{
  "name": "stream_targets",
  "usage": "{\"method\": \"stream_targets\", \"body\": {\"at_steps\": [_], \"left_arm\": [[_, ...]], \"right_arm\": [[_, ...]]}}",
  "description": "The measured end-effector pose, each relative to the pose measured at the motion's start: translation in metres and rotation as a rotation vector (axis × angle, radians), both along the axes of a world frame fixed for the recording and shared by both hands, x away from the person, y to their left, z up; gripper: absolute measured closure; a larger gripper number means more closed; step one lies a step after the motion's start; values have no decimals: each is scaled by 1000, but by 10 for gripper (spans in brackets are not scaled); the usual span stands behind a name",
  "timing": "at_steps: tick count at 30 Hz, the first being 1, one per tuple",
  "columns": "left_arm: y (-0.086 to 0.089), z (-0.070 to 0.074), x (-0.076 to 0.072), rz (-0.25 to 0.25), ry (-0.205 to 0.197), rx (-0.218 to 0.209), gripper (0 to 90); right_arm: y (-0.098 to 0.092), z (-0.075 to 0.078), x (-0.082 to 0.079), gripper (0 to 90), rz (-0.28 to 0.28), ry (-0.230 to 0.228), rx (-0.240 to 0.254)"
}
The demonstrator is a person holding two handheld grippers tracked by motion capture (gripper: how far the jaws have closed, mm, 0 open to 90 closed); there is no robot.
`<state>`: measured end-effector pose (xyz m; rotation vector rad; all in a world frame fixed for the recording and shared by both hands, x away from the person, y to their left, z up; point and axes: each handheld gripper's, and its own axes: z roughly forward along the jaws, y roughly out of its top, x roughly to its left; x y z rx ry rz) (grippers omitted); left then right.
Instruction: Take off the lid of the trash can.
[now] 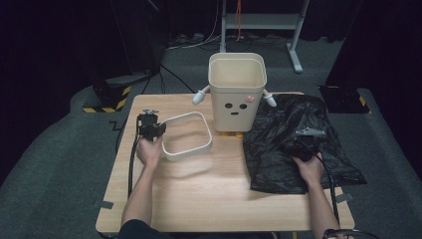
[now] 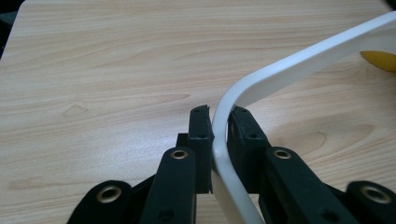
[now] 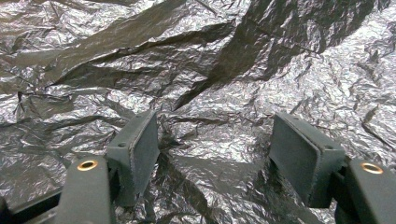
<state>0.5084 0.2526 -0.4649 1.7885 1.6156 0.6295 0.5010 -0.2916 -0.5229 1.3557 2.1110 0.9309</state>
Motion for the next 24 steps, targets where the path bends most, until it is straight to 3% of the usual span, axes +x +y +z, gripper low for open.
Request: {"method": "stream_targets", "body": {"at_steps": [24], "left_arm": [[-7,-31,14,27,40,2,795]], "right_arm": [[0,0,-1,320,-4,1,2]]}}
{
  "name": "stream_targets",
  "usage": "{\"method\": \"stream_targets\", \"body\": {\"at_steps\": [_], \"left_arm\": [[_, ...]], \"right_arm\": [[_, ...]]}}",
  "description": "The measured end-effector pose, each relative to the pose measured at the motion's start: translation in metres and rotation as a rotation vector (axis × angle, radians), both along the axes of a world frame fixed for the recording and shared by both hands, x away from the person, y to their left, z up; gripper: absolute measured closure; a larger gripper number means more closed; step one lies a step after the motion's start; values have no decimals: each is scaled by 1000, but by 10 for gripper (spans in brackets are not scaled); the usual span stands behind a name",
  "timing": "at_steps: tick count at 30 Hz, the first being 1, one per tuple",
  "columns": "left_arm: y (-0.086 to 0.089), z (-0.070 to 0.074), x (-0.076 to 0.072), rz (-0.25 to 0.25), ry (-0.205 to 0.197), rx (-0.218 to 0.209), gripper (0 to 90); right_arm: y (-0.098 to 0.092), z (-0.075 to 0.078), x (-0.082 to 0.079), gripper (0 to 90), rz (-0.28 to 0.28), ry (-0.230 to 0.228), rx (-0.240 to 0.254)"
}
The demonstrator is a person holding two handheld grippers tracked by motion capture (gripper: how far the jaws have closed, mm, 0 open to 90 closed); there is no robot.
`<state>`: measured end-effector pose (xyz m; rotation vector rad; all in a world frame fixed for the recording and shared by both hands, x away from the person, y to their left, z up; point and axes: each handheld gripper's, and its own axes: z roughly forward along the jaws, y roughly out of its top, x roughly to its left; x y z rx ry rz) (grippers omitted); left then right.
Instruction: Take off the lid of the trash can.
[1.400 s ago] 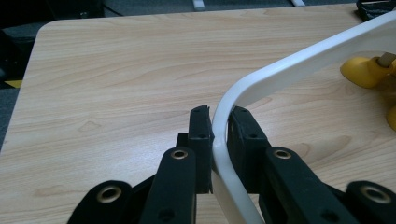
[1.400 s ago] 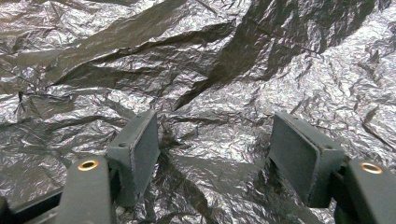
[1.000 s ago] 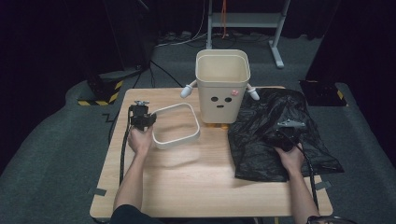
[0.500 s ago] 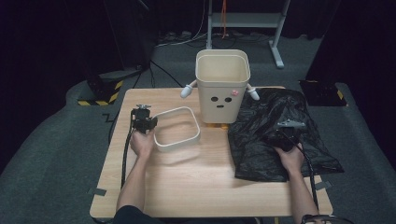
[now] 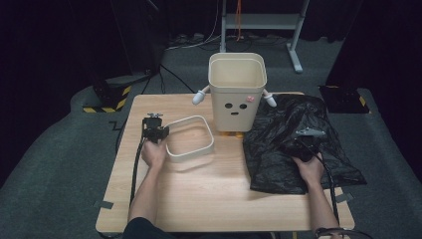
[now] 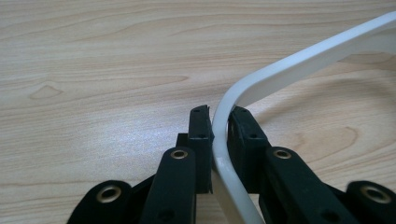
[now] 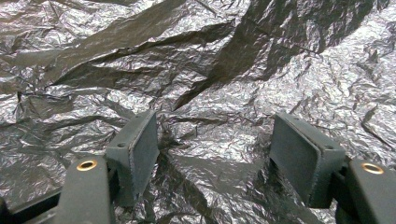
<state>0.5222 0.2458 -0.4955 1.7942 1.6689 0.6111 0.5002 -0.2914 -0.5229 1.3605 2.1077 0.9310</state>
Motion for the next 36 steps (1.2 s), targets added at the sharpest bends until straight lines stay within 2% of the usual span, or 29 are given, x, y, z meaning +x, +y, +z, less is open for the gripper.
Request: {"method": "stream_targets", "body": {"at_steps": [7,16,19,23,28,29,30,33,36], "left_arm": [[-2,-7,2,6,1,15,794],[-5,-17,2,10,-2,14,793],[-4,-19,2,20,-11,-2,791],[-5,-21,1,20,-26,2,785],[-4,-24,1,28,-41,-13,773],[-4,-25,0,27,-38,-17,764],[-3,-26,-2,31,-52,-26,744],[-1,-28,-5,28,-69,-47,635],[0,-29,-6,25,-75,-35,530]], "right_arm": [[0,0,0,319,0,-3,-6],[0,0,-1,318,-3,-5,-9],[1,0,-1,318,-3,-8,-10],[1,0,-1,318,-6,-5,-7],[1,0,-2,315,-6,-9,-11],[1,0,-2,315,-8,-9,-12],[2,0,-2,315,-7,-9,-14],[2,0,-2,314,-7,-11,-18],[2,0,-2,314,-7,-13,-20]]}}
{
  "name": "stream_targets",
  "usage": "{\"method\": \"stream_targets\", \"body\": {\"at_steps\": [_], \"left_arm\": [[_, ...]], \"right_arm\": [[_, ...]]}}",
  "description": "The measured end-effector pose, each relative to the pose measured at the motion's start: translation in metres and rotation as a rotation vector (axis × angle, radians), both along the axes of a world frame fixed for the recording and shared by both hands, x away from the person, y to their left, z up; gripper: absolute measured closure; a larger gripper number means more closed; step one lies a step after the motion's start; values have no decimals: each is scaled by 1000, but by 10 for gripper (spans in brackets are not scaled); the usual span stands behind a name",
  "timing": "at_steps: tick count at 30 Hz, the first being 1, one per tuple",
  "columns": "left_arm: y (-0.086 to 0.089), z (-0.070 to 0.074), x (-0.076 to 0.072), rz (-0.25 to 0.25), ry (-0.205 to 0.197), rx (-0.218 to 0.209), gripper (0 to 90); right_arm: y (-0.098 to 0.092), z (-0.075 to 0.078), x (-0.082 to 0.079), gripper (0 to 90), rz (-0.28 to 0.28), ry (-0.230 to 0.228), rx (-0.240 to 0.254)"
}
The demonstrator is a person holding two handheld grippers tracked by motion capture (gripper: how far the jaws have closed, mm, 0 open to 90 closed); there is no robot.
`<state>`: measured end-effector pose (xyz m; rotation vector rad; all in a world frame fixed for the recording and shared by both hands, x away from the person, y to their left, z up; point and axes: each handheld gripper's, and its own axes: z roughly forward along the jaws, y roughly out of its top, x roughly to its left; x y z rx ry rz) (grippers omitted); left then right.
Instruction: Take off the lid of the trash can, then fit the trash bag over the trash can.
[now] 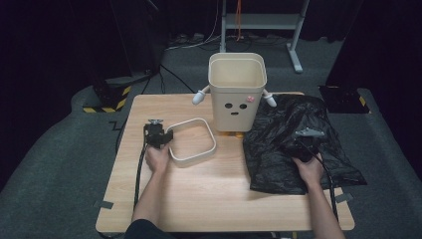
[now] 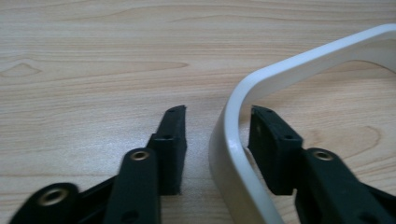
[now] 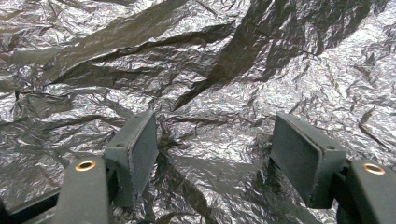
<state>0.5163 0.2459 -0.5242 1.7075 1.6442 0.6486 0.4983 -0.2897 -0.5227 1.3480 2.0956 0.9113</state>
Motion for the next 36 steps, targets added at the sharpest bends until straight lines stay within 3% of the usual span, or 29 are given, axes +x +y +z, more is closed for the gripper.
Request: {"method": "stream_targets", "body": {"at_steps": [6,10,26,32,34,36], "left_arm": [[-1,-2,-1,-5,-13,21,423],[-6,-2,0,-25,-4,67,366],[-7,-2,0,-36,-1,82,344],[-8,-2,0,-40,2,93,336],[-8,-2,0,-41,1,92,332],[-8,-2,0,-41,2,92,332]], "right_arm": [[0,0,0,313,0,1,1],[-1,0,1,312,0,3,6],[3,0,5,239,28,34,17],[7,8,11,193,16,105,3],[5,14,11,205,-1,70,44],[4,20,16,186,-14,66,82]]}}
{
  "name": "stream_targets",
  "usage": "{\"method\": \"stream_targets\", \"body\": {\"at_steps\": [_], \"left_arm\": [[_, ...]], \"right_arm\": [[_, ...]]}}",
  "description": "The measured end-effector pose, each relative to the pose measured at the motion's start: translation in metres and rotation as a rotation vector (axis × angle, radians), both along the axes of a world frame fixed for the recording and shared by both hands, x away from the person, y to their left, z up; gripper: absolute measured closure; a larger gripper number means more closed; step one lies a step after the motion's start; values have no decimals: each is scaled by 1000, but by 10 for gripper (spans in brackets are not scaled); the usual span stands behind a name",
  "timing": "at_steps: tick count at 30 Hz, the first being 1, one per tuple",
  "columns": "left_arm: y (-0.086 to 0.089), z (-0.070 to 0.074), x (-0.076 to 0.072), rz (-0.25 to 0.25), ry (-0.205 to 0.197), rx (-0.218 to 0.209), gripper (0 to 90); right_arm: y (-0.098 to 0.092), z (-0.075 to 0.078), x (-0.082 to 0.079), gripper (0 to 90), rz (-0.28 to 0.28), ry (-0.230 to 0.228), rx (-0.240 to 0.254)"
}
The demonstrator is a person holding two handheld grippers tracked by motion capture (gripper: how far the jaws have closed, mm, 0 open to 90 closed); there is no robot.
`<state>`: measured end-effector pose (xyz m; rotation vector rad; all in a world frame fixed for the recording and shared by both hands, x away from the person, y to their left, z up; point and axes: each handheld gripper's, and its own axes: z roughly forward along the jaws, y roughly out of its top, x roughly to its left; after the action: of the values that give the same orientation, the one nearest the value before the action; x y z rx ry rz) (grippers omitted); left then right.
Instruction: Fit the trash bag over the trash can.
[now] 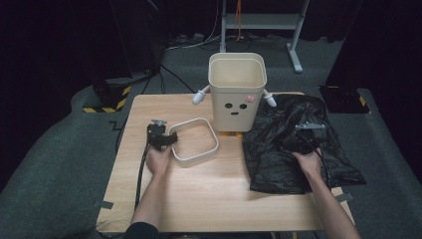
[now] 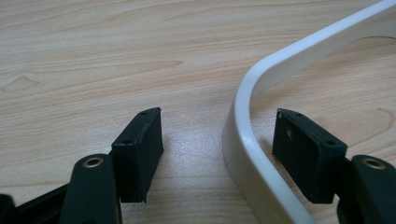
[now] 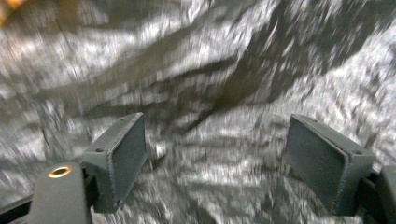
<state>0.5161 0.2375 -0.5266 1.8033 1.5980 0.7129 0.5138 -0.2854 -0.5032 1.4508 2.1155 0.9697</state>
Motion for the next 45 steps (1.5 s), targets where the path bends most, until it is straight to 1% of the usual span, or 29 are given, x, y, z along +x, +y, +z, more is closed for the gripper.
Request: {"method": "stream_targets", "body": {"at_steps": [2,3,4,6,9,10,12,16,18,23,24,26,28,30,32,33,35,41,45], "left_arm": [[0,0,0,1,0,1,332],[0,0,0,1,0,4,334],[0,0,0,1,0,2,334],[0,0,0,1,0,4,334],[0,0,0,1,0,4,333],[0,0,0,1,0,2,333],[0,0,0,1,0,3,334],[0,0,0,2,0,2,333],[0,0,0,1,0,2,333],[-1,0,0,5,-1,0,339],[0,0,0,5,-1,0,340],[0,0,0,5,-1,0,340],[-1,0,0,5,-1,1,339],[-1,0,1,6,-1,1,338],[-1,0,1,7,-1,2,338],[-1,0,1,8,-1,3,338],[-1,0,1,8,-1,2,337],[-1,0,1,8,0,1,335],[-1,0,2,7,0,2,334]], "right_arm": [[2,4,3,181,-5,-3,-3],[3,5,3,184,-8,-21,2],[3,7,4,160,-9,-21,4],[5,12,8,152,-21,-20,-3],[4,17,10,149,-35,-59,16],[4,18,12,137,-40,-42,20],[4,20,15,137,-50,-40,26],[6,23,24,133,-62,-44,21],[9,24,28,132,-63,-46,8],[12,23,40,125,-81,-52,-1],[13,22,43,125,-87,-61,9],[15,20,50,123,-93,-60,18],[18,16,58,122,-104,-50,22],[21,11,64,120,-117,-24,24],[25,7,70,123,-120,-8,6],[26,4,72,124,-123,-8,6],[29,-1,75,125,-124,6,15],[38,-14,79,143,-121,54,4],[41,-17,78,160,-116,25,-27]]}}
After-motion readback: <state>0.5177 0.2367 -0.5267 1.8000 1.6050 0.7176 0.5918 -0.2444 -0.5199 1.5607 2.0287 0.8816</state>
